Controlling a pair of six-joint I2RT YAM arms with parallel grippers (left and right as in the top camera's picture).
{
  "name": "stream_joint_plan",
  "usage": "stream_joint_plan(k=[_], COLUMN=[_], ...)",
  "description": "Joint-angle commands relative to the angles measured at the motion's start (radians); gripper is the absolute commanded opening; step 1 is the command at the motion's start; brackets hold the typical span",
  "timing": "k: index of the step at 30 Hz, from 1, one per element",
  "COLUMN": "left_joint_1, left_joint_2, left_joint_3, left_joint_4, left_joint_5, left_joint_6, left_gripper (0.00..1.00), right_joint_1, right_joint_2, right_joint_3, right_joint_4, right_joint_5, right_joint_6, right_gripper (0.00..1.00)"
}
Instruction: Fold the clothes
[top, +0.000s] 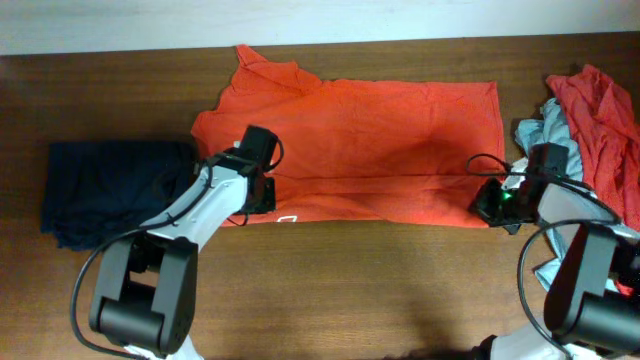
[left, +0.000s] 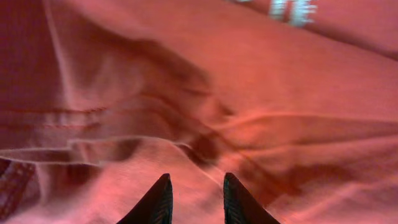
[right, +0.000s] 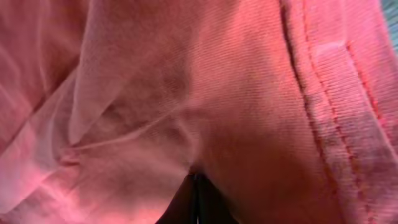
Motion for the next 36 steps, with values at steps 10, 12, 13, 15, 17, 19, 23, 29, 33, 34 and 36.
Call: stream_joint_plan(k=[10, 12, 13, 15, 17, 19, 23, 29, 33, 34, 36], left_joint_1=[0.113, 0.114, 0.114, 0.114, 0.114, 0.114, 0.114, 0.113, 0.114, 0.114, 0.114], left_joint_2=[0.110, 0.109, 0.109, 0.109, 0.109, 0.109, 0.105, 0.080, -0.031, -0.068, -0.158], left_joint_3=[-0.005, -0.005, -0.005, -0.005, -0.005, -0.005, -0.005, -0.005, -0.005, -0.005, -0.005], left_joint_4=[0.000, -0.014, -0.026, -0.058, -0.110, -0.156, -0.219, -0.284, -0.277, -0.278, -0.278], left_joint_5=[-0.012, -0.016, -0.016, -0.015, -0.015, -0.010, 0.044, 0.124, 0.104, 0.098, 0.098], left_joint_6=[-0.002, 0.002, 0.002, 0.001, -0.027, -0.074, -0.130, -0.130, -0.094, -0.090, -0.082], left_gripper=[0.25, 0.24, 0.23, 0.21, 0.19, 0.15, 0.10, 0.07, 0.08, 0.08, 0.12], right_joint_1=[0.005, 0.005, 0.005, 0.005, 0.005, 0.005, 0.005, 0.005, 0.005, 0.005, 0.005], right_joint_2=[0.021, 0.021, 0.021, 0.021, 0.021, 0.020, 0.019, 0.015, -0.040, -0.066, -0.124], right_joint_3=[0.013, 0.013, 0.013, 0.013, 0.013, 0.013, 0.013, 0.013, 0.013, 0.013, 0.014], right_joint_4=[-0.083, -0.100, -0.113, -0.142, -0.196, -0.235, -0.294, -0.317, -0.289, -0.286, -0.290], right_joint_5=[0.401, 0.409, 0.414, 0.428, 0.471, 0.494, 0.528, 0.530, 0.413, 0.372, 0.312], right_joint_6=[0.118, 0.118, 0.118, 0.121, 0.158, 0.170, 0.197, 0.196, 0.118, 0.098, 0.075], right_gripper=[0.04, 0.04, 0.04, 0.04, 0.04, 0.04, 0.04, 0.04, 0.09, 0.11, 0.21])
